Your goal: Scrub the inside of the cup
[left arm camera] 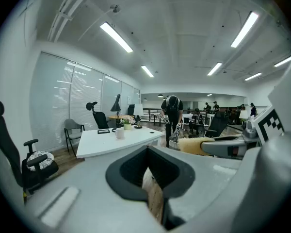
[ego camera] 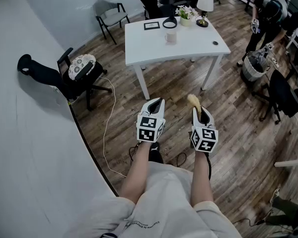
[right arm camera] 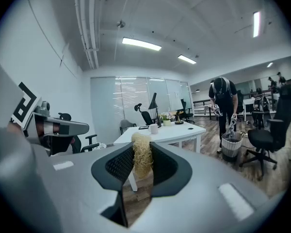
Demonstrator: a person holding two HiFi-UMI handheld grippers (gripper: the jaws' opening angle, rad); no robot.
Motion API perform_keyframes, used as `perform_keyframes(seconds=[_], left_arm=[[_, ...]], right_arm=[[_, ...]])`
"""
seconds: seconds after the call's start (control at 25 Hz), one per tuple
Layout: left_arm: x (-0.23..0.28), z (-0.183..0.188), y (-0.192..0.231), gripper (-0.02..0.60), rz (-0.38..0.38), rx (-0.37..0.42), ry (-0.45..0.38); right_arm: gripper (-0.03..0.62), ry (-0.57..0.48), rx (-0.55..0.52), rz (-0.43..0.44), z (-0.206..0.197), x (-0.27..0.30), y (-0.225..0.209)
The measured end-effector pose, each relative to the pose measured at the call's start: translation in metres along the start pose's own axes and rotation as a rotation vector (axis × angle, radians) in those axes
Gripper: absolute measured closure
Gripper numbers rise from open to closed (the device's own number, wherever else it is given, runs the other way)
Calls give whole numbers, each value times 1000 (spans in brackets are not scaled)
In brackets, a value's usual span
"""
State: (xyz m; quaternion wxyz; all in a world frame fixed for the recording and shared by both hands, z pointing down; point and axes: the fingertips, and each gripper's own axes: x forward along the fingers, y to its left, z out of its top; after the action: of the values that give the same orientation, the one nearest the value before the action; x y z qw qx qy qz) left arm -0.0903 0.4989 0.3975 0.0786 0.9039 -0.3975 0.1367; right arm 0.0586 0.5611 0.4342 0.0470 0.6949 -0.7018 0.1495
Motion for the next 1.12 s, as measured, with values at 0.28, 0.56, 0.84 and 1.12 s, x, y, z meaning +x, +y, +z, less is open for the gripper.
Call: perform_keyframes(seconds=[0.28,0.56,0.84,1.12], left_arm=[[10,-8,3,580,11,8,41],[24,-20,12,580,8,-13,72],[70,-3,48,580,2,-23,86],[125,39,76,580,-56,-4,41]], right_arm=[[482,6,0,5,-1,9,-4],[480,22,16,16,-1,33,-6],[476,44,15,42,16,84,-8],[476,42,7,34,50,138,-18]])
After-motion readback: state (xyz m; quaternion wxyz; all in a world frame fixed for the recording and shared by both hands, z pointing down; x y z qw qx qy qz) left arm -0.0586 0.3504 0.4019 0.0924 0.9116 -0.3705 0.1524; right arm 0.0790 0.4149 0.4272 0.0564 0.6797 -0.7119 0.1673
